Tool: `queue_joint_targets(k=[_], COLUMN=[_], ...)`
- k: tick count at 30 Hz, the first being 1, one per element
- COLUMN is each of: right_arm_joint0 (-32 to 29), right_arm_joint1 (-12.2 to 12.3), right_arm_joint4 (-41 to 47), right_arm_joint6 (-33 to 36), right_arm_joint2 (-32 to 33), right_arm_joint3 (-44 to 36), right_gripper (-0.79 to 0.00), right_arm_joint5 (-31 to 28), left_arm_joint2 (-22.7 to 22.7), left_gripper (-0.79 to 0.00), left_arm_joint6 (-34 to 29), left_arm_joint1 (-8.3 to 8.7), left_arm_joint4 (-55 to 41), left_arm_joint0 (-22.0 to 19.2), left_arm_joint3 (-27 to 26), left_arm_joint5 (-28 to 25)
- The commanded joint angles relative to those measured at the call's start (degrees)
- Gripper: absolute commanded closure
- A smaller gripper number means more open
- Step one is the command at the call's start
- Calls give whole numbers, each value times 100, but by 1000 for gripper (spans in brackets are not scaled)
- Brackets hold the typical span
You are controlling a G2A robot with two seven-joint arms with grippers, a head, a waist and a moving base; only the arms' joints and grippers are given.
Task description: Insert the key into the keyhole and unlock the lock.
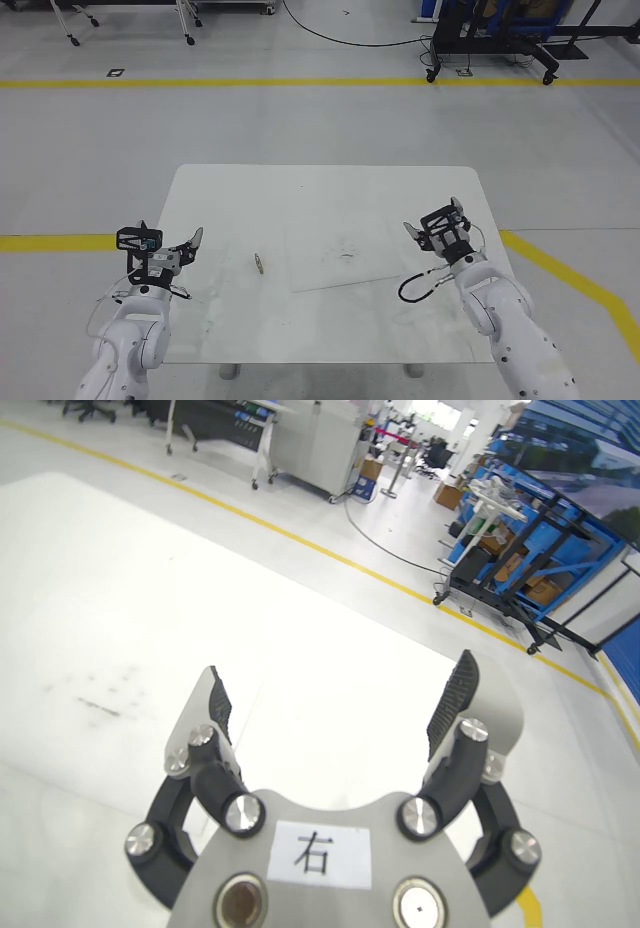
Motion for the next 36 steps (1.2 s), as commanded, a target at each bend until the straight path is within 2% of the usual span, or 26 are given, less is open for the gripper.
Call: queue_joint_targets(k=[1, 3, 5, 7, 9, 10, 11, 14, 16, 18, 20, 23, 26, 36], right_arm_joint0=[265, 509, 764, 1015, 1269, 1405, 1532, 1853, 2017, 2234, 2397, 2637, 2790, 3131], right_arm_joint1=[-5, 4, 32, 50, 47, 41, 23, -34, -63, -100, -135, -193, -232, -339], right_arm_joint4=[-196, -469, -381, -428, -431, -500, -600, -620, -600, -500, -438, -293, -275, -199], right_arm_joint6=[100, 50, -225, -217, -186, -60, 157, 441, 540, 639, 759, 874, 932, 1014], right_arm_joint2=[-316, -649, -758, -833, -926, -994, -1063, -1392, -1537, -1672, -1789, -2001, -2197, -2593], right_arm_joint3=[156, 301, 575, 843, 1114, 1254, 1372, 1553, 1679, 1903, 2087, 2346, 2531, 2966], right_gripper=[-785, -785, -785, -785, -785, -723, -625, -533, -360, -323, -209, -228, -302, -314], right_arm_joint5=[-523, -1284, -2226, -2760, -3056, -3117, -2978, -3142, -3230, -3323, -3351, -3510, -3689, -3749], left_arm_joint2=[0, 0, 0, 0, 0, 0, 0, 0, 0, 0, 0, 0, 0, 0], left_gripper=[-785, -785, -785, -785, -785, -785, -785, -785, -785, -785, -785, -785, -785, -785], left_arm_joint6=[0, 0, 0, 0, 0, 0, 0, 0, 0, 0, 0, 0, 0, 0], left_arm_joint1=[0, 0, 0, 0, 0, 0, 0, 0, 0, 0, 0, 0, 0, 0], left_arm_joint4=[0, 0, 0, 0, 0, 0, 0, 0, 0, 0, 0, 0, 0, 0], left_arm_joint0=[0, 0, 0, 0, 0, 0, 0, 0, 0, 0, 0, 0, 0, 0], left_arm_joint3=[0, 0, 0, 0, 0, 0, 0, 0, 0, 0, 0, 0, 0, 0], left_arm_joint5=[0, 0, 0, 0, 0, 0, 0, 0, 0, 0, 0, 0, 0, 0])
